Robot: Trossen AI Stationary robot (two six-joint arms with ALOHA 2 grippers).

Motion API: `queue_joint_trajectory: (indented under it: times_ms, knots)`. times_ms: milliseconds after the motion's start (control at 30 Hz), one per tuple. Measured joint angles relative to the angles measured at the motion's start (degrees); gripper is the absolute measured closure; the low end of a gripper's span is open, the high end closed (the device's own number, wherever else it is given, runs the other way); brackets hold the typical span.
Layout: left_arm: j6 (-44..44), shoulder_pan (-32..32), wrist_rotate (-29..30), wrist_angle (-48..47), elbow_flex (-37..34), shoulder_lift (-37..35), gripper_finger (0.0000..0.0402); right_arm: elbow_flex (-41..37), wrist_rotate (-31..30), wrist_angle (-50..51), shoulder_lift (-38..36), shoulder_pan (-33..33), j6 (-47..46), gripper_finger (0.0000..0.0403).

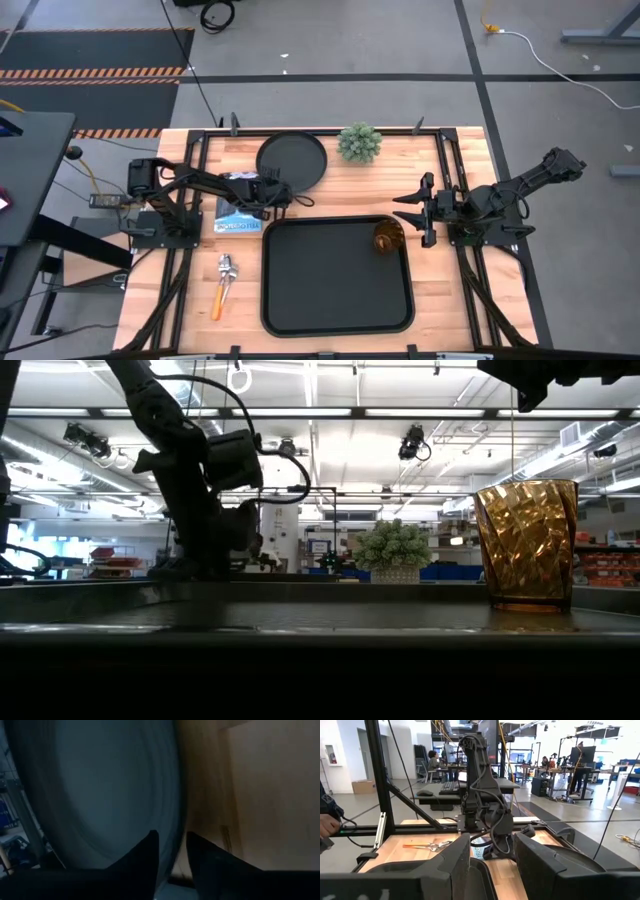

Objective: Pick and place plate/cup/fork/spoon on tray
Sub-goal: Put the black plate on the black tray

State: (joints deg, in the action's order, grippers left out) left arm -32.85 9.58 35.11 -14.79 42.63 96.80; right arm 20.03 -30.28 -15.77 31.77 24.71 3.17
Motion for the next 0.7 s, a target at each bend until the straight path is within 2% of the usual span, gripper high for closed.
queue_joint_trajectory:
  times_ms: [267, 500, 700]
  knots:
    - [-2.04, -0.02, 0.11, 1.03, 0.02, 1.49, 0.0390, 0.00, 0.00, -0.03, -0.02, 0.00, -0.48, 0.0243]
    - [-3.67, -0.92, 1.50, -0.09, 1.20, 1.36, 0.0395, 0.00, -0.02, -0.04, 0.00, -0.02, -0.49, 0.0243]
    - [-2.44, -3.70, -1.16, -12.13, 8.07, 1.35, 0.0395, 0.00, 0.00, -0.03, 0.00, -0.02, -0.60, 0.0243]
